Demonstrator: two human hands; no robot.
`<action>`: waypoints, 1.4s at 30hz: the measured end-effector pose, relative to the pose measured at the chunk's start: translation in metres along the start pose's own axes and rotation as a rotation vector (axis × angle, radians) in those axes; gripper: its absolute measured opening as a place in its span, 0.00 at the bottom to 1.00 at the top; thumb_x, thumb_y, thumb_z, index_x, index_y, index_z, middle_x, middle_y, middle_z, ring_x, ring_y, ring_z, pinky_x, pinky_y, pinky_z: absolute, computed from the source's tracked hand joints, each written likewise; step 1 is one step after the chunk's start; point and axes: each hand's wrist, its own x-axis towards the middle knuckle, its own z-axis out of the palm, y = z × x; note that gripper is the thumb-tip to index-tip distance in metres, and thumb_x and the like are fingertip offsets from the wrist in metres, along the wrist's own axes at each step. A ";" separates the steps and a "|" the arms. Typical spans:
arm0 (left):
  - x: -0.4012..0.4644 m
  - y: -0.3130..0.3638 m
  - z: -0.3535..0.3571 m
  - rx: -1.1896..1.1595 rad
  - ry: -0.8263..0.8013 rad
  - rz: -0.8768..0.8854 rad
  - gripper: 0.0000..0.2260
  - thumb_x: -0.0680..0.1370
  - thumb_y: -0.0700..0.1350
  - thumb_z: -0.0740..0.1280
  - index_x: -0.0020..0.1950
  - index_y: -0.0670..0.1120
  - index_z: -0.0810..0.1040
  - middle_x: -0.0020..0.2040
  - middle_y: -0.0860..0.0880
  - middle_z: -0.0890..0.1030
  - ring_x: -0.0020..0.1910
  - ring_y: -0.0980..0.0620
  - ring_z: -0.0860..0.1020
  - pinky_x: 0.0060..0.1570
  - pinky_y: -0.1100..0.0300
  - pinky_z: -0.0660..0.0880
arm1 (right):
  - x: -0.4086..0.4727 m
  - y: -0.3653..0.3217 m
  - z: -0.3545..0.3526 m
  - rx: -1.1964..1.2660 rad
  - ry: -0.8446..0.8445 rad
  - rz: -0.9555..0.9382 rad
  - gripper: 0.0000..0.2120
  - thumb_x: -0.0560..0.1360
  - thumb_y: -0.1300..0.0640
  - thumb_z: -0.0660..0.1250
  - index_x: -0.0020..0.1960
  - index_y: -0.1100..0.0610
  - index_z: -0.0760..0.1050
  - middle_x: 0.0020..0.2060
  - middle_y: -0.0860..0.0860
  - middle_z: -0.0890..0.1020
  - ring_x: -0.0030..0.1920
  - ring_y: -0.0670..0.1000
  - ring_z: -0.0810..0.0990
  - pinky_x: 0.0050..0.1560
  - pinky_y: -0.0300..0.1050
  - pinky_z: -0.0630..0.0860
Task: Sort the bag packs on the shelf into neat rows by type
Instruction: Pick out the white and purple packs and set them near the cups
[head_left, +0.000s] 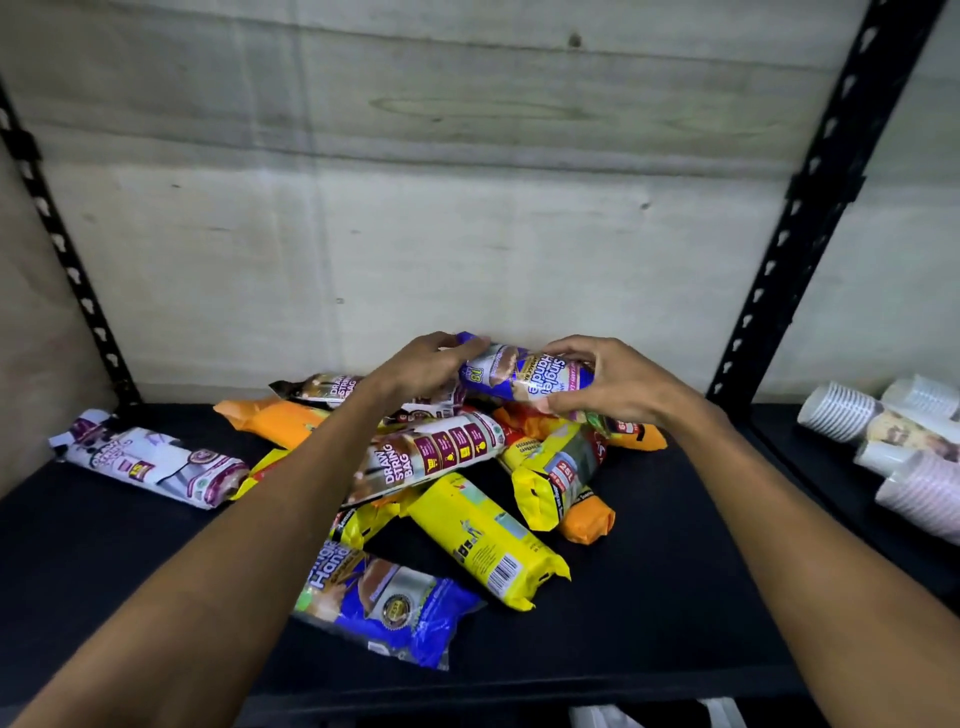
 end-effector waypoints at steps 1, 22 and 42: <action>0.000 0.002 0.001 -0.069 -0.038 0.007 0.25 0.75 0.65 0.64 0.62 0.47 0.78 0.54 0.47 0.84 0.52 0.47 0.83 0.55 0.49 0.79 | -0.001 0.001 -0.002 0.018 -0.010 -0.021 0.33 0.65 0.50 0.81 0.67 0.46 0.73 0.58 0.47 0.79 0.53 0.46 0.82 0.54 0.49 0.82; -0.073 -0.045 -0.105 -0.412 0.031 -0.257 0.40 0.48 0.60 0.83 0.54 0.44 0.81 0.41 0.47 0.87 0.38 0.54 0.85 0.35 0.60 0.82 | 0.049 -0.070 0.060 0.285 -0.019 -0.088 0.34 0.62 0.47 0.82 0.65 0.52 0.77 0.53 0.46 0.80 0.52 0.46 0.81 0.46 0.41 0.80; -0.233 -0.163 -0.183 -0.063 0.036 -0.576 0.43 0.46 0.66 0.82 0.56 0.46 0.84 0.51 0.50 0.86 0.50 0.55 0.80 0.50 0.60 0.75 | 0.063 -0.211 0.199 -0.345 -0.599 -0.364 0.30 0.65 0.44 0.80 0.63 0.52 0.77 0.59 0.48 0.77 0.54 0.49 0.74 0.47 0.43 0.71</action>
